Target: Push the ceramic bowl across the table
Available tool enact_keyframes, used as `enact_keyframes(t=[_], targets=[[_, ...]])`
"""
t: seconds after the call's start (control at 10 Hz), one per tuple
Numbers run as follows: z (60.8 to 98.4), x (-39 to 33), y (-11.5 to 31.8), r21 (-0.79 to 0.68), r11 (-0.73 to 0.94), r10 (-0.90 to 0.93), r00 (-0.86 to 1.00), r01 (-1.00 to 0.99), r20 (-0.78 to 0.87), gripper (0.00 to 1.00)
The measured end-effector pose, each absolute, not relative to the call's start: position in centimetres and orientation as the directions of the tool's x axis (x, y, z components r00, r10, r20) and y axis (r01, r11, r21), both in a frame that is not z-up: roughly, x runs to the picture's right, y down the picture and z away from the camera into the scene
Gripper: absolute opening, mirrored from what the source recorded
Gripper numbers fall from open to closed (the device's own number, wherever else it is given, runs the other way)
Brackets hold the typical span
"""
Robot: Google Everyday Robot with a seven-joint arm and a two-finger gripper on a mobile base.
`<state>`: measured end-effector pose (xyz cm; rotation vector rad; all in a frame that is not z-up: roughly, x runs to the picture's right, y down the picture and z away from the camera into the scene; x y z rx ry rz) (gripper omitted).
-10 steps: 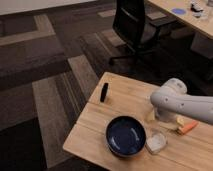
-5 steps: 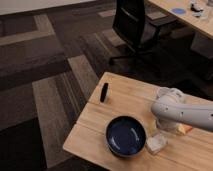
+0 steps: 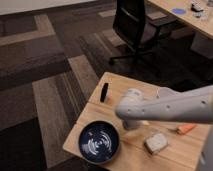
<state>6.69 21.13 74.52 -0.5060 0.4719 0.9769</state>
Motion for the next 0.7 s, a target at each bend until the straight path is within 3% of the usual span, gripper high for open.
enact_keyframes(t=[0.2, 0.7], targets=[[72.7, -1.6, 18.1, -0.317, 0.577, 0.592, 0.652, -0.753, -0.473, 0.80], [72.4, -2.2, 17.7, -0.323, 0.579, 0.593, 0.659, -0.748, -0.462, 0.80]])
